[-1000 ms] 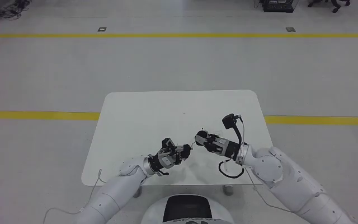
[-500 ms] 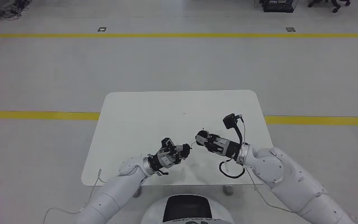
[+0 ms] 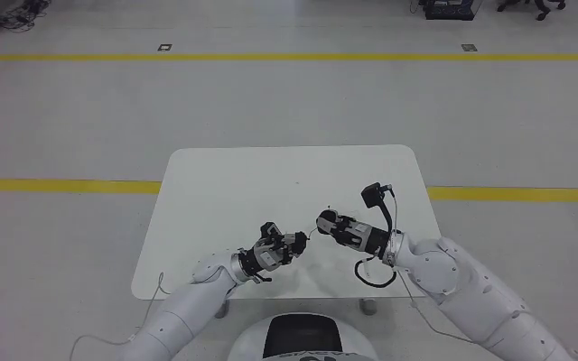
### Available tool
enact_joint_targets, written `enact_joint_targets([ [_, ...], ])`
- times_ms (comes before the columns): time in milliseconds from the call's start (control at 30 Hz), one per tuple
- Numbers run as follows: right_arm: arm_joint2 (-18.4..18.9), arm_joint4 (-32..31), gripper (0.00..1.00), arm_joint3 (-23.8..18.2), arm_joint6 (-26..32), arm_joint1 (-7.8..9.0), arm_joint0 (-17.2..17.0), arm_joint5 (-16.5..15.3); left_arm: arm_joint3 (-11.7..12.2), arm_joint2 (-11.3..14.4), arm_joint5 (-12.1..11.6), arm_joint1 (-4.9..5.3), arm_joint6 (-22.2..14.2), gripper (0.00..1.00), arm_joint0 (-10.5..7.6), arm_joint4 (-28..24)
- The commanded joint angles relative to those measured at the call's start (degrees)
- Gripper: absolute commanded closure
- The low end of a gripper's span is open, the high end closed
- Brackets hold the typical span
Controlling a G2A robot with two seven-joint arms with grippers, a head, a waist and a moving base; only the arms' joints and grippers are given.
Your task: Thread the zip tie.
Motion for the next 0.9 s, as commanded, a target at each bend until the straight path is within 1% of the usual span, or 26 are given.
enact_joint_targets([
  [0, -0.1, 0.1, 1.0, 0.0, 0.3, 0.05, 0.1, 0.0, 0.0, 0.0, 0.1, -0.02, -0.1, 1.0, -0.02, -0.1],
  [233, -0.7, 0.4, 1.0, 0.1, 2.0, 0.18, 0.9, 0.0, 0.0, 0.2, 0.5, -0.06, -0.6, 1.0, -0.17, 0.0],
  [500, -1.3, 0.6, 1.0, 0.2, 3.7, 0.31, 1.8, 0.0, 0.0, 0.1, 0.5, -0.06, -0.6, 1.0, -0.18, 0.1],
  [667, -1.2, 0.8, 1.0, 0.3, 3.1, 0.41, 1.8, 0.0, 0.2, -0.2, 0.5, -0.01, -0.5, 1.0, -0.1, -0.2],
  [867, -0.3, 1.5, 1.0, -0.2, 1.7, 0.74, 1.0, 0.0, 0.2, -0.4, 0.5, 0.02, -0.5, 1.0, -0.07, -0.1],
])
